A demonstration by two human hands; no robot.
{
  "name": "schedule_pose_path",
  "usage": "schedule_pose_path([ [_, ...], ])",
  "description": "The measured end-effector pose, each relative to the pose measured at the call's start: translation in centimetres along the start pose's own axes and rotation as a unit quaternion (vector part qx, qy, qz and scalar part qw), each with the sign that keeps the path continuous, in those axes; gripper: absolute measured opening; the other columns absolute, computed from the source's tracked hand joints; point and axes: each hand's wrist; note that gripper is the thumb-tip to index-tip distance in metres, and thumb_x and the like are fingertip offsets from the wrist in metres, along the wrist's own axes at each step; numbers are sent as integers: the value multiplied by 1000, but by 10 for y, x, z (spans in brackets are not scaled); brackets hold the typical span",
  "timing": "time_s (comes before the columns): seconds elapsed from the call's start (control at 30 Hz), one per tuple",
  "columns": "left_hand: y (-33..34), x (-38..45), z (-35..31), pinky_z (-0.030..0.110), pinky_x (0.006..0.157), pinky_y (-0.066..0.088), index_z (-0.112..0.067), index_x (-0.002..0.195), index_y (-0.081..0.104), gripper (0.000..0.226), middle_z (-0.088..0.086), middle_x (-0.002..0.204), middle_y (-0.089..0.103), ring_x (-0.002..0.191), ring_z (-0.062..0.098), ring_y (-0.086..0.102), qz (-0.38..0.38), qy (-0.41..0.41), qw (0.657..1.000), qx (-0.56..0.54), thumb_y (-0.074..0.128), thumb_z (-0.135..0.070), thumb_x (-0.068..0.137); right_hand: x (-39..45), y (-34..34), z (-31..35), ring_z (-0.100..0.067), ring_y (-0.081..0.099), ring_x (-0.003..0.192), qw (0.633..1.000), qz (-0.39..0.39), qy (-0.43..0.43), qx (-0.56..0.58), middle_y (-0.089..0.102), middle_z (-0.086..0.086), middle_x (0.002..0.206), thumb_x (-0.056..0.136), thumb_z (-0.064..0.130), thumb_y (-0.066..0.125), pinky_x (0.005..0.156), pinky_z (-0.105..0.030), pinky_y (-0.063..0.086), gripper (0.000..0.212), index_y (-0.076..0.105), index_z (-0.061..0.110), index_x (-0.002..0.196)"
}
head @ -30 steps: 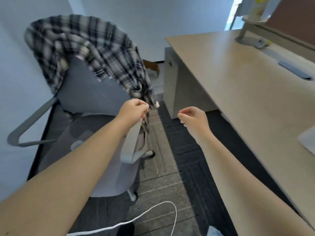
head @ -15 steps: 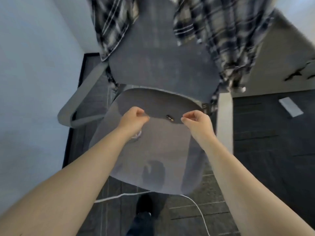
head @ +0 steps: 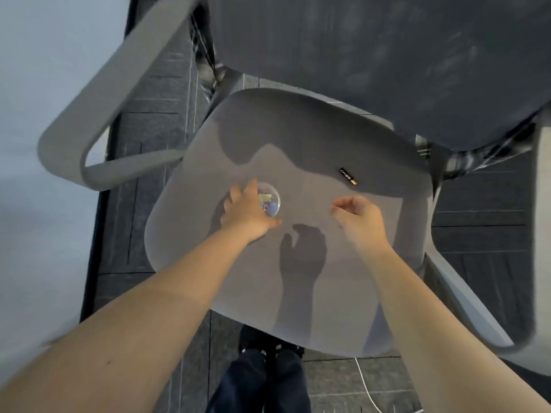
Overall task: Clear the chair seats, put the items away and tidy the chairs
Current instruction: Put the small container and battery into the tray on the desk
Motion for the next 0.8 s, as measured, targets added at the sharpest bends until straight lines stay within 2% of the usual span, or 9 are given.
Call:
schedule_pose_path([
  [0.07, 7, 8, 4, 41, 103, 34, -25, 142, 18, 89, 10, 146, 23, 131, 35, 30, -9, 3, 1000, 7, 72, -25, 71, 9, 2, -5, -9, 43, 54, 1000, 6, 7, 5, 47, 5, 64, 86, 2, 53, 39, -5, 34, 10, 53, 11, 87],
  [0.13, 9, 14, 3, 39, 100, 36, -21, 140, 23, 83, 15, 142, 28, 127, 38, 34, -40, 22, 999, 0, 71, -18, 73, 20, 3, -9, -13, 47, 62, 1000, -4, 4, 3, 49, 4, 67, 85, 3, 54, 51, -12, 36, 9, 54, 12, 89],
  [0.2, 9, 22, -3, 37, 101, 35, -18, 139, 27, 79, 17, 139, 32, 125, 39, 38, -62, 43, 997, -18, 71, -17, 73, 33, 3, -12, -18, 49, 77, 1000, -31, 0, 3, 56, -3, 84, 85, 5, 55, 57, -16, 34, 14, 57, 11, 96],
  [0.3, 8, 38, -18, 35, 103, 34, -15, 137, 32, 83, 15, 139, 36, 126, 33, 40, -66, 91, 992, -66, 76, -17, 66, 55, 4, -15, -16, 48, 90, 996, -79, -8, -26, 53, -11, 118, 86, 8, 55, 57, -21, 30, 28, 55, 5, 113],
  [0.37, 10, 50, -28, 34, 104, 34, -14, 136, 34, 85, 13, 139, 39, 127, 29, 41, -53, 121, 986, -98, 79, -17, 63, 70, 5, -18, -19, 50, 97, 993, -110, -7, -53, 47, -12, 127, 86, 11, 55, 67, -16, 31, 33, 52, 4, 118],
  [0.47, 17, 62, -36, 36, 106, 36, -15, 136, 34, 88, 9, 139, 43, 126, 26, 43, -42, 144, 981, -125, 80, -18, 61, 92, 8, -25, -32, 45, 118, 983, -152, 4, -107, 44, -17, 129, 84, 12, 58, 91, -27, 36, 40, 49, 3, 121],
  [0.53, 23, 67, -38, 36, 106, 37, -17, 138, 32, 90, 8, 140, 43, 126, 24, 44, -41, 149, 979, -132, 80, -18, 62, 102, 9, -29, -35, 41, 123, 976, -160, 13, -147, 41, -18, 132, 83, 15, 60, 99, -34, 37, 45, 48, 5, 125],
  [0.7, 24, 68, -41, 26, 99, 35, -17, 137, 34, 88, 8, 138, 43, 123, 22, 45, -60, 164, 976, -129, 80, -18, 61, 108, 13, -32, -35, 45, 118, 957, -163, -3, -240, 43, -16, 131, 87, 19, 56, 93, -40, 43, 27, 60, 8, 112],
  [0.8, 16, 59, -41, 31, 103, 38, -16, 136, 35, 89, 9, 137, 44, 123, 23, 46, -64, 156, 976, -139, 81, -17, 60, 98, 10, -27, -35, 49, 113, 964, -149, -10, -222, 54, -19, 122, 89, 14, 52, 85, -37, 42, 24, 59, 3, 109],
])
Point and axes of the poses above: each hand's wrist, its own x-axis towards the middle knuckle, its own y-axis out of the palm, z = x × y
